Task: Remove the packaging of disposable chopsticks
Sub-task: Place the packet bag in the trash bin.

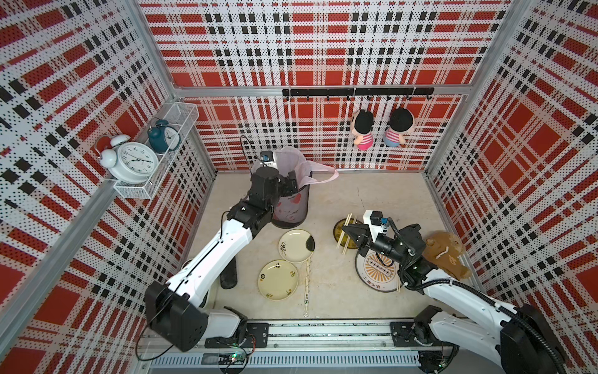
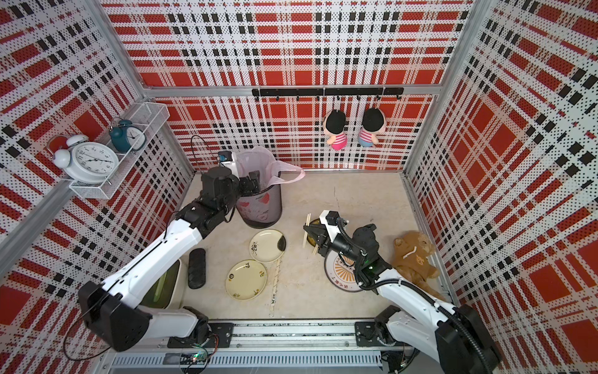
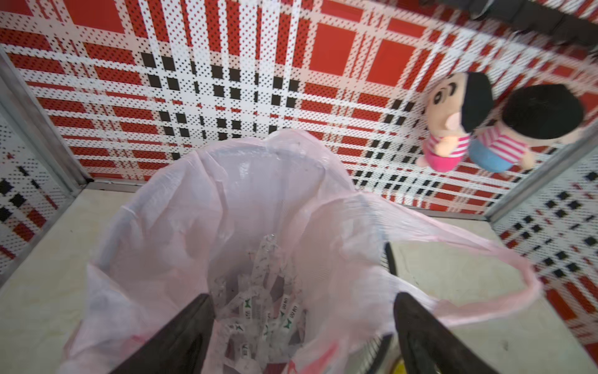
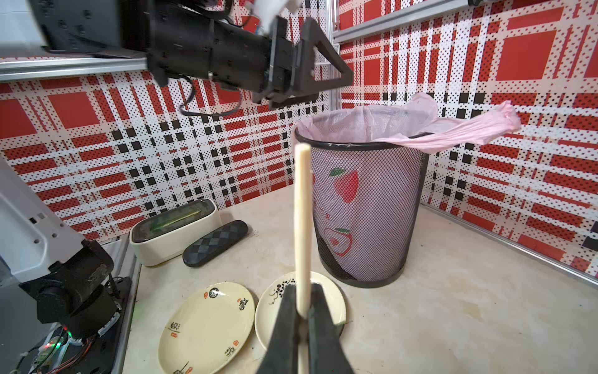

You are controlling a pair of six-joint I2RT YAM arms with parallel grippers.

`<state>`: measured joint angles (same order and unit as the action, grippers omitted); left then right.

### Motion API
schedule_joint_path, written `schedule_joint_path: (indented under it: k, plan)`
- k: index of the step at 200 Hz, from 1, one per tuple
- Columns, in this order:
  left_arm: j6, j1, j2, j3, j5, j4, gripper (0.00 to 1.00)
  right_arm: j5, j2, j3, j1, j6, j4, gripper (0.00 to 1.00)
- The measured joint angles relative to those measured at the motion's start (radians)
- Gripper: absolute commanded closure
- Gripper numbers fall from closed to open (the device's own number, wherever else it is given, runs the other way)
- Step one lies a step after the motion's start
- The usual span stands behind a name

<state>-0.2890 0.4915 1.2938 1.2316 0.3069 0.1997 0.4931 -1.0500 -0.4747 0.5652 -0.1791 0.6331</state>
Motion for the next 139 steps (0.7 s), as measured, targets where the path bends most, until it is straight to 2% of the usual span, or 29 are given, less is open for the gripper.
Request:
schedule_joint_path:
  k: [26, 52, 98, 139]
  plan:
    - [-0.019, 0.078, -0.151, -0.148, 0.015, -0.103, 0.07, -0.002, -0.033, -0.027, 0.000, -0.056, -0.007, 1.00]
    - [-0.038, 0.119, -0.233, -0.270, 0.035, -0.174, 0.09, -0.023, -0.045, -0.035, 0.003, -0.134, -0.019, 1.00]
    - [-0.074, 0.201, -0.326, -0.512, 0.061, -0.251, 0.14, -0.115, -0.066, -0.043, 0.053, -0.287, -0.092, 1.00]
    - [-0.110, 0.248, -0.340, -0.702, 0.039, -0.361, 0.17, -0.147, -0.221, -0.160, 0.086, -0.409, -0.208, 1.00]
